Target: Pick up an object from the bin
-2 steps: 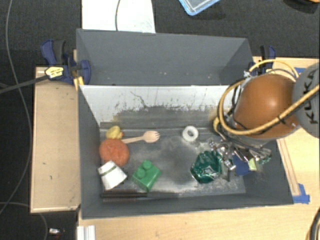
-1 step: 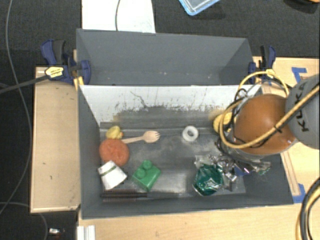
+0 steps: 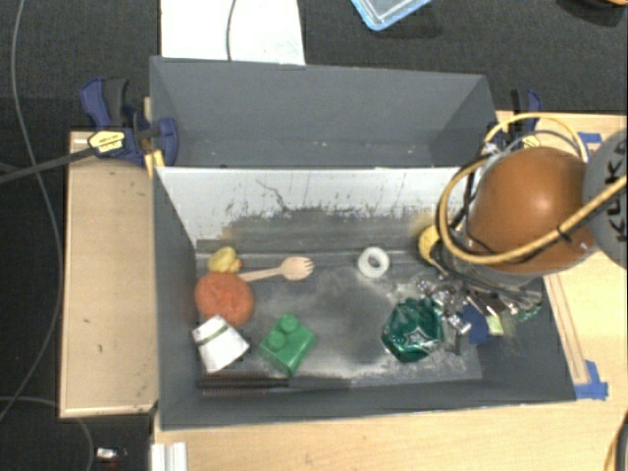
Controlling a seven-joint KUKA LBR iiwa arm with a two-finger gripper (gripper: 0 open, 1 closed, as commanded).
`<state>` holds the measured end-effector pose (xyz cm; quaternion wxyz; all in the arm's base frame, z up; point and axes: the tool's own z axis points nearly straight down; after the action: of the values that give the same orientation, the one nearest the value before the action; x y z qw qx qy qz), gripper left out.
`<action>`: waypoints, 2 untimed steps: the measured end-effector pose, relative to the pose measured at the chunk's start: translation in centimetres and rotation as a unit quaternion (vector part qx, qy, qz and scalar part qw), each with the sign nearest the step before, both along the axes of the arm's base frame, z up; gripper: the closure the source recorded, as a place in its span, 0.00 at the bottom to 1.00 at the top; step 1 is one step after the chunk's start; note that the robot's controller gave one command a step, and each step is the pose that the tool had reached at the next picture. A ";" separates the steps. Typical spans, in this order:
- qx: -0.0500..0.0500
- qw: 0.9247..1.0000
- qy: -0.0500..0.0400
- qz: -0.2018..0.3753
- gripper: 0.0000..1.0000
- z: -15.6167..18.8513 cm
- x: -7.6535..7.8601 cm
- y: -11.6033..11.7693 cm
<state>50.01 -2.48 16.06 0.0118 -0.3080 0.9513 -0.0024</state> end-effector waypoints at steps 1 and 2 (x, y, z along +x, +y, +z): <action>-0.002 1.000 0.004 0.017 1.00 6.9 -0.4 -0.7; 0.000 1.000 0.004 0.010 1.00 10.4 -0.8 -1.4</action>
Offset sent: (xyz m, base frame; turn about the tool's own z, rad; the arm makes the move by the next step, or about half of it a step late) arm -0.0091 -0.0170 0.1162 -0.0190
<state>49.26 -3.88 26.42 0.0083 -0.3176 0.9482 -0.0007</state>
